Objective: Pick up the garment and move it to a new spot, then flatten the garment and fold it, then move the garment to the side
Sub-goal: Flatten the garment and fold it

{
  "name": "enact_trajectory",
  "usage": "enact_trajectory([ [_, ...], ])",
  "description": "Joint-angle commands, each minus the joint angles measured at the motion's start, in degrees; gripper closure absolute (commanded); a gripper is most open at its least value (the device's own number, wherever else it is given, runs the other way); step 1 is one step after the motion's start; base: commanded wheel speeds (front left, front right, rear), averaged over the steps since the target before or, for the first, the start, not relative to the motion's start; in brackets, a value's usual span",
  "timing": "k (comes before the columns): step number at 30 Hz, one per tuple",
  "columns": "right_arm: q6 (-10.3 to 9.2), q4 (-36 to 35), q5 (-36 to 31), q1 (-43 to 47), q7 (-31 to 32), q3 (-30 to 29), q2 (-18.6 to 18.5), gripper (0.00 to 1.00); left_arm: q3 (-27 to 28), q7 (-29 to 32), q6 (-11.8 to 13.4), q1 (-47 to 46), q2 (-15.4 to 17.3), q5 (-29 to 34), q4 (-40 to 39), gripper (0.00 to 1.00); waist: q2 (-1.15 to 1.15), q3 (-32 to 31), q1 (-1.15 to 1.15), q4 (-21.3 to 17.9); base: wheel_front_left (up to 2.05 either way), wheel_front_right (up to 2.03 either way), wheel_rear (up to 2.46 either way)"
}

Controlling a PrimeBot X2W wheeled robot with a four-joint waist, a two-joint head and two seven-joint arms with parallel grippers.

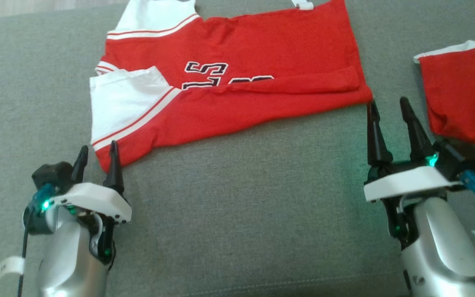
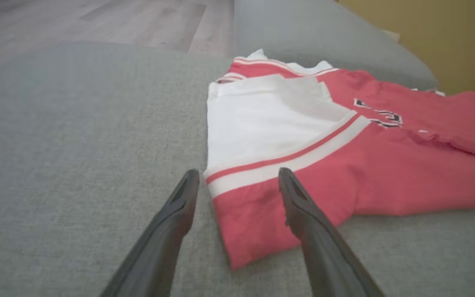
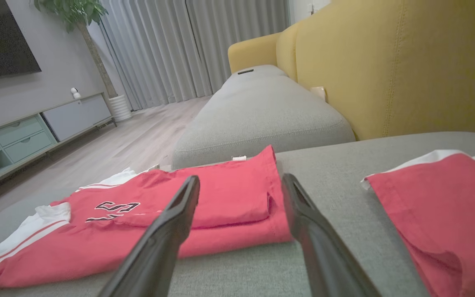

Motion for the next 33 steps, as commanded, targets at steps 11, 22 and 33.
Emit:
enact_trajectory([
  [11,-0.05,-3.0,-0.7,-2.5,1.0,1.3,0.6,0.0,-0.4,1.4,1.7,-9.2,3.9,2.2,13.8,0.0,0.0,2.3,0.0,-1.4,0.0,0.0,0.0],
  [22,-0.05,5.2,-4.0,-7.0,10.4,-6.3,0.6,0.0,-3.5,-0.3,-1.4,-11.6,3.8,3.2,4.0,1.0,0.0,3.0,0.0,1.7,0.0,0.0,0.0],
  [33,-0.05,24.2,-3.1,-19.0,16.0,-12.9,0.7,0.0,-9.6,-0.3,-2.5,-7.8,3.5,4.0,-11.1,1.0,0.0,4.7,0.0,6.2,0.0,0.0,0.0],
])
